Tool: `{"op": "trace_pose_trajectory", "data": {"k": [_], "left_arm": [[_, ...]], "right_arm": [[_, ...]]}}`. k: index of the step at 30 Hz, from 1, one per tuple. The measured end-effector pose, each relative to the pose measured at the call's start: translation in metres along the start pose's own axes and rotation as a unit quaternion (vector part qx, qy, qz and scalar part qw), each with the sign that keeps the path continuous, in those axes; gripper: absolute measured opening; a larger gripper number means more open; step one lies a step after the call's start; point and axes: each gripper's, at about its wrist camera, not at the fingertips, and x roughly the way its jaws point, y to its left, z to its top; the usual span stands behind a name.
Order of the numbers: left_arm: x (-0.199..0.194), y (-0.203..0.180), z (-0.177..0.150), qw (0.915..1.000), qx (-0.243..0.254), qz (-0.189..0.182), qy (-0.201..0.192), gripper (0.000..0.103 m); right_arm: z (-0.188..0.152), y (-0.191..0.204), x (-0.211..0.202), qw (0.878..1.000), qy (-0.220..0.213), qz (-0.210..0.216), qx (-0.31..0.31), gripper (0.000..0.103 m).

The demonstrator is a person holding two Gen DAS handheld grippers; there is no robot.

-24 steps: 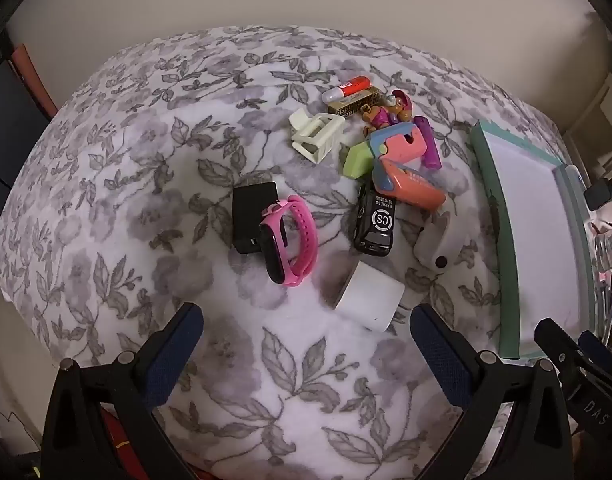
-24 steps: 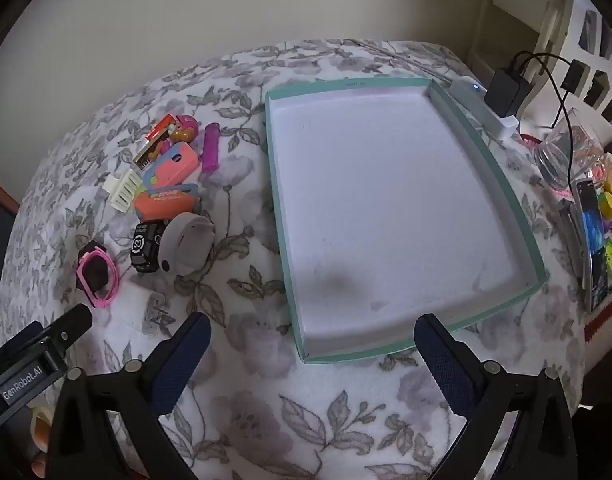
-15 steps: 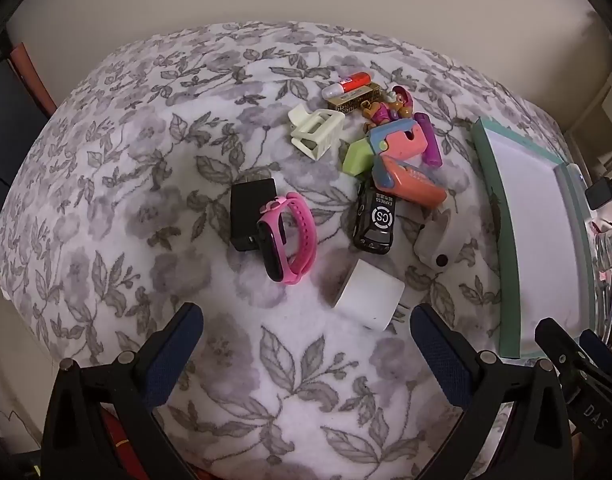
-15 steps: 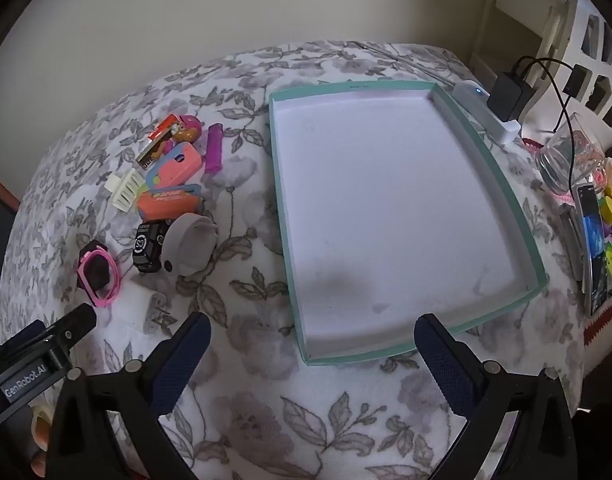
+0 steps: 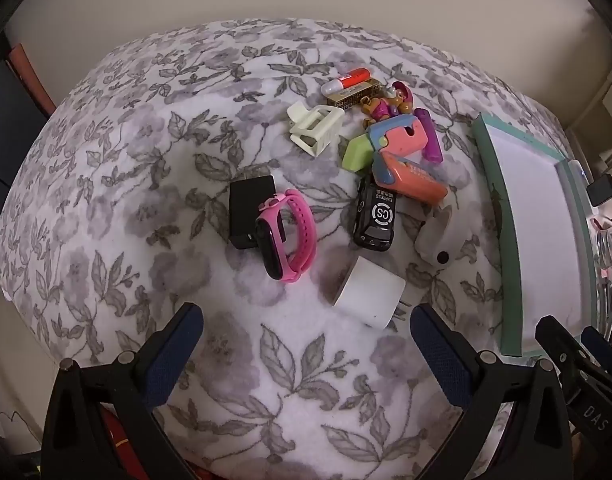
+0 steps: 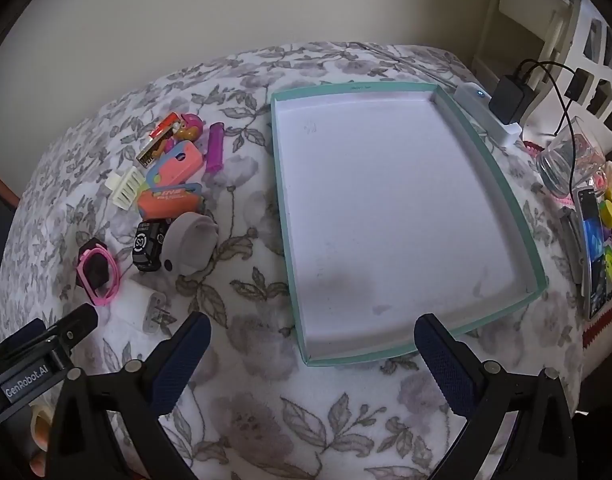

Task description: Organize rigid objects

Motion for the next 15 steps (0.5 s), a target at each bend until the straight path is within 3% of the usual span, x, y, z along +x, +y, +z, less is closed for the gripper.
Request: {"op": "trace_pose_trajectory", "data": {"k": [15], "left_arm": [[0.0016, 0.0025, -0.0006, 1.0, 0.004, 0.004, 0.005, 0.103]], "right_arm": [[-0.0004, 0.0019, 0.0031, 1.0, 0.0, -0.002, -0.005, 0.103]]}}
